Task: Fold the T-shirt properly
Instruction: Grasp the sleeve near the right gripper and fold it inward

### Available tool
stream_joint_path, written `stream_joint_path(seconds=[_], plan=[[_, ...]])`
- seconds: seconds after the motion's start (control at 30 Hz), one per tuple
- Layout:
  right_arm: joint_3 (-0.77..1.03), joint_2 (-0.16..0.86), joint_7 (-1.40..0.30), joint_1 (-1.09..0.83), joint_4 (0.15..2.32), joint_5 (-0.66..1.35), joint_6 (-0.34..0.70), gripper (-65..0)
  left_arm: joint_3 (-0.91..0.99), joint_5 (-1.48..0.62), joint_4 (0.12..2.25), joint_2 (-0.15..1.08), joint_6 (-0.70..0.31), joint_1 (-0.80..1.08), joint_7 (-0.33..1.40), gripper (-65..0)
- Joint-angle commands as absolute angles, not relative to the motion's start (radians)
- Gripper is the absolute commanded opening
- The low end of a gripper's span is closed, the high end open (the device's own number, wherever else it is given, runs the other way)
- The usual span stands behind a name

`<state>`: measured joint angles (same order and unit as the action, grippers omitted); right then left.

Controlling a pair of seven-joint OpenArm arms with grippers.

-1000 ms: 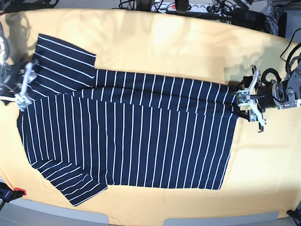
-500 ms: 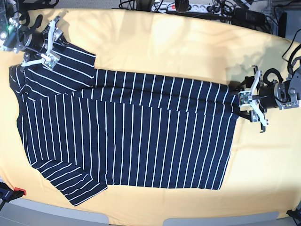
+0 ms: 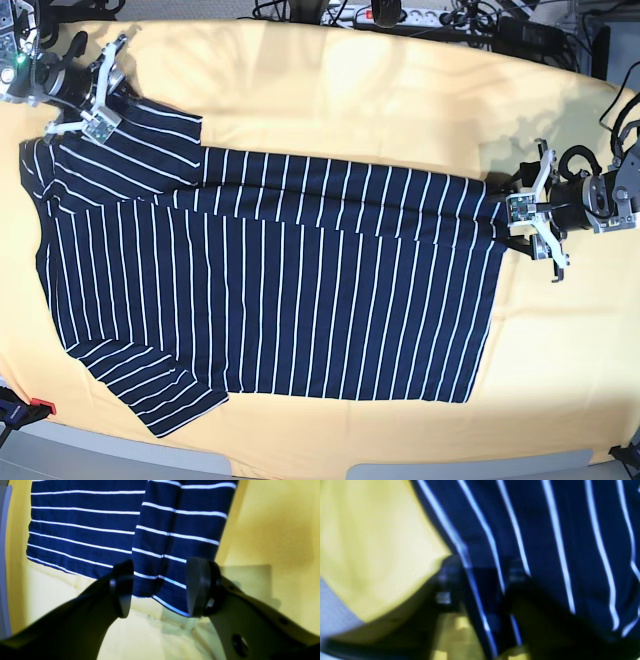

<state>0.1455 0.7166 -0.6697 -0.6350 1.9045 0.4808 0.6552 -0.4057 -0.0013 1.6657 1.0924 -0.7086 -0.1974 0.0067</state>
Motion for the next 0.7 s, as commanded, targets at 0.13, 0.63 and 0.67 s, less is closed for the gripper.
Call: stream_joint_path(seconds=[0.13,0.63,0.67], plan=[[0.151,0.736,-0.793,-0.631,1.996,0.443,0.627,-65.0,-0.392,-0.017,1.676,1.125,-0.698,-0.216,-0.011,-31.4],[0.151,0.776,-0.583,-0.423,1.971,0.307,0.598,-65.0,-0.392,-0.020,1.675,1.156,-0.698,-0.216,-0.010,-31.4],[0.150,0.776,-0.580,-0.390,1.941,0.331,0.614,-65.0,-0.392,-0.020,1.675,1.156,-0.698,-0.216,-0.011,-31.4]])
